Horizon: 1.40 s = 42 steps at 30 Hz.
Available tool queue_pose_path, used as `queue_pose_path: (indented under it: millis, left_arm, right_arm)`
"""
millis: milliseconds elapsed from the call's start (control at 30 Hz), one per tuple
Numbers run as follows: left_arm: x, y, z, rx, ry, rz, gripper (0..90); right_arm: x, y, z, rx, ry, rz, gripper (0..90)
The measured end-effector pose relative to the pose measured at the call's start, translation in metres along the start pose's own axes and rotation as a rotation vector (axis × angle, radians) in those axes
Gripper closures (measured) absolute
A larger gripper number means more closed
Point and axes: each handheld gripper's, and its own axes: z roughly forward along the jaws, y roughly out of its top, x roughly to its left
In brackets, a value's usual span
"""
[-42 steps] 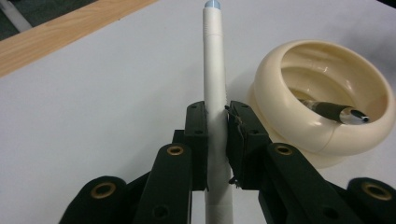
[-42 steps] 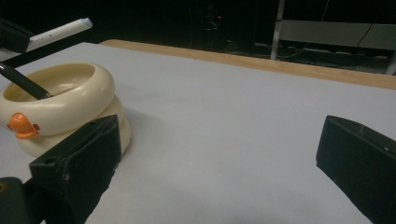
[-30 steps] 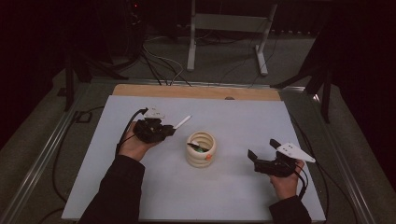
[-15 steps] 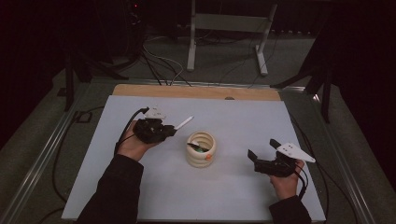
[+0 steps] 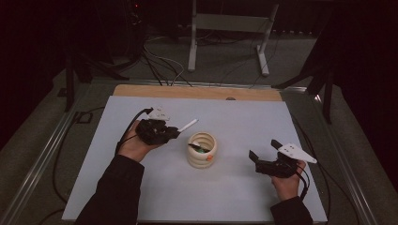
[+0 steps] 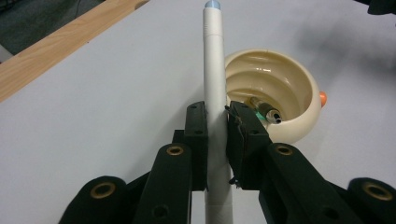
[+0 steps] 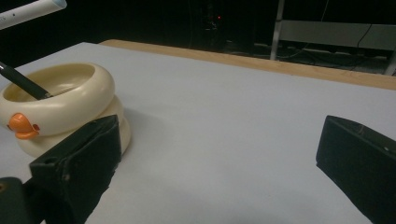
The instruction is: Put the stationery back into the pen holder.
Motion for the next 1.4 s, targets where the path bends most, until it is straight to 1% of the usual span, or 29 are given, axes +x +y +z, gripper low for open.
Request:
queue_pose_path:
  millis: [167,433,500,667,733,833,1000,1100,1200,1400]
  left_arm:
    - [-0.002,0.001,0.002,0.018,-0.011,0.004,79.0]
    - [-0.009,0.007,0.009,0.057,-0.033,0.030,79.0]
    - [-0.010,0.009,0.011,0.061,-0.038,0.034,79.0]
    - [-0.011,0.014,0.016,0.054,-0.043,0.034,78.9]
    - [-0.012,0.015,0.018,0.043,-0.047,0.026,79.0]
    - [-0.012,0.018,0.022,0.041,-0.049,0.029,78.9]
    - [-0.011,0.020,0.029,0.030,-0.056,0.018,79.0]
    - [-0.012,0.019,0.031,0.041,-0.062,0.022,78.9]
    - [-0.015,0.019,0.032,0.064,-0.064,0.043,78.9]
    - [-0.016,0.017,0.032,0.094,-0.073,0.052,78.8]
  right_arm:
    - [0.000,0.000,0.000,0.001,0.000,0.001,0.1]
    - [0.000,0.000,0.001,0.002,0.002,-0.002,0.2]
    - [0.000,0.000,0.001,0.002,0.002,-0.001,0.1]
    - [0.000,0.000,0.001,0.002,0.001,0.001,0.1]
    - [0.000,0.000,0.001,0.002,0.001,0.001,0.1]
    - [0.000,0.000,0.001,0.002,0.001,0.000,0.1]
    - [0.000,0.000,0.001,0.001,0.001,0.001,0.1]
    - [-0.001,0.000,0.001,0.001,0.001,0.001,0.1]
    - [-0.001,0.000,0.001,0.001,0.000,0.002,0.2]
    - [0.000,0.000,0.001,0.001,0.006,0.003,0.1]
